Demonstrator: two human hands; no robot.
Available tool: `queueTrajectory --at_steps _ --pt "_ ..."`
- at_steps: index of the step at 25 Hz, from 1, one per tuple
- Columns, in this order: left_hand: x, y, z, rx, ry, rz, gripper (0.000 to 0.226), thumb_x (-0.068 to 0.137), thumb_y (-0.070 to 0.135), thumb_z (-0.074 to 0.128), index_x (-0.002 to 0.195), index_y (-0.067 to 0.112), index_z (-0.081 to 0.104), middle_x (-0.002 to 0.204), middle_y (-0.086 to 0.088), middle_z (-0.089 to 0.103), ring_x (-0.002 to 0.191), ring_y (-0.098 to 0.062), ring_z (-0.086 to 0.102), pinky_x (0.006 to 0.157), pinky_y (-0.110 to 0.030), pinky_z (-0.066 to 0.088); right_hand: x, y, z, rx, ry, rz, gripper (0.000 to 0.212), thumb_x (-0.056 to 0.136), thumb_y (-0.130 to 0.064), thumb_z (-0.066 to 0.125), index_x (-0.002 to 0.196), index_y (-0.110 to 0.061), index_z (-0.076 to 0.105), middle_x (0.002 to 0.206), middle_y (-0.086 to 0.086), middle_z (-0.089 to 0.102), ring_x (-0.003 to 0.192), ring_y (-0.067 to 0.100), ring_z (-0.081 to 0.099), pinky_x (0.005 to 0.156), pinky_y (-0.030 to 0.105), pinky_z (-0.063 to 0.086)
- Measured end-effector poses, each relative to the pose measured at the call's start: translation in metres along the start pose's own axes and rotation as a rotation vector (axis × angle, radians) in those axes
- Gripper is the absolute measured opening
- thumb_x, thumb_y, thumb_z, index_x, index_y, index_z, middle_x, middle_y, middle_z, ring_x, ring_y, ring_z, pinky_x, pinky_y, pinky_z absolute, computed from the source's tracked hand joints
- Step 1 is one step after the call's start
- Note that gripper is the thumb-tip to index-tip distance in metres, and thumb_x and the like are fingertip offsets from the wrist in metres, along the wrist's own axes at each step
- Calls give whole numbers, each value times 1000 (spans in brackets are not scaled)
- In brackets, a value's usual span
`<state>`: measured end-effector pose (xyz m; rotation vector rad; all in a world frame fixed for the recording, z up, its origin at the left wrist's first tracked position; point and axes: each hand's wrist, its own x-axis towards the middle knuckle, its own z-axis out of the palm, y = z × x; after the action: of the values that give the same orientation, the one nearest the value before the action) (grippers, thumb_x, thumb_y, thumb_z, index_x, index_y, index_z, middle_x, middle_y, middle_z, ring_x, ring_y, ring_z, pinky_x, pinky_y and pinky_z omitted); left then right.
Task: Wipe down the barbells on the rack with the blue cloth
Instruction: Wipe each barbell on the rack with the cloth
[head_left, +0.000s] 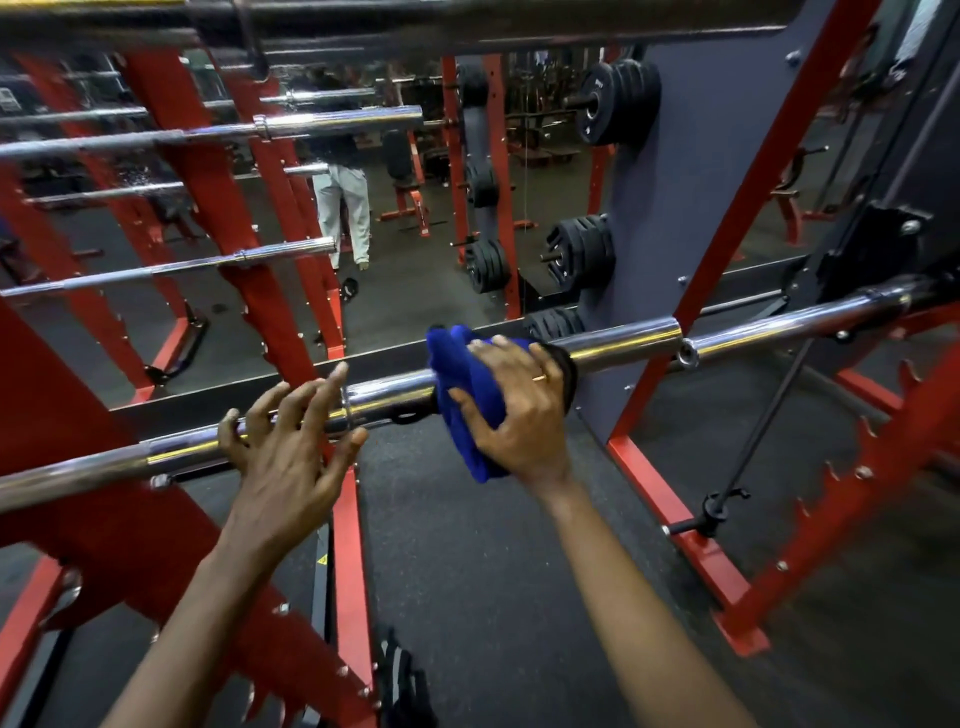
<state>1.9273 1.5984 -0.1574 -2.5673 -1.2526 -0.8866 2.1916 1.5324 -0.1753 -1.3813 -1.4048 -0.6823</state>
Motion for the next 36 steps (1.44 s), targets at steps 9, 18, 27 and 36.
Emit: queueTrajectory --at_steps 9,18,27,36 --pt "11 -2 -9 158 -2 52 57 98 58 34 147 30 43 95 3 51 88 -20 43 81 -42 27 15 81 -33 -92 312 545 43 99 -37 61 130 -8 66 136 10 66 139 30 51 122 52 28" --pt "52 -4 -60 -113 -546 -116 87 74 89 6 150 50 24 139 1 64 122 -24 61 91 -39 43 12 42 -18 -139 143 291 40 98 -41 61 123 -10 71 127 5 72 131 24 59 120 54 30" --pt "28 -15 -28 108 -135 211 67 95 74 26 144 29 39 97 6 63 83 -18 58 75 -38 39 18 51 -24 -178 101 322 39 99 -39 61 123 -9 70 126 9 71 129 27 60 122 51 28" --pt "55 -14 -53 -105 -549 -5 82 74 92 16 145 53 30 134 -1 67 119 -23 63 93 -41 44 23 71 -42 -186 188 494 43 99 -41 58 121 -7 70 127 14 71 130 31 58 123 54 26"
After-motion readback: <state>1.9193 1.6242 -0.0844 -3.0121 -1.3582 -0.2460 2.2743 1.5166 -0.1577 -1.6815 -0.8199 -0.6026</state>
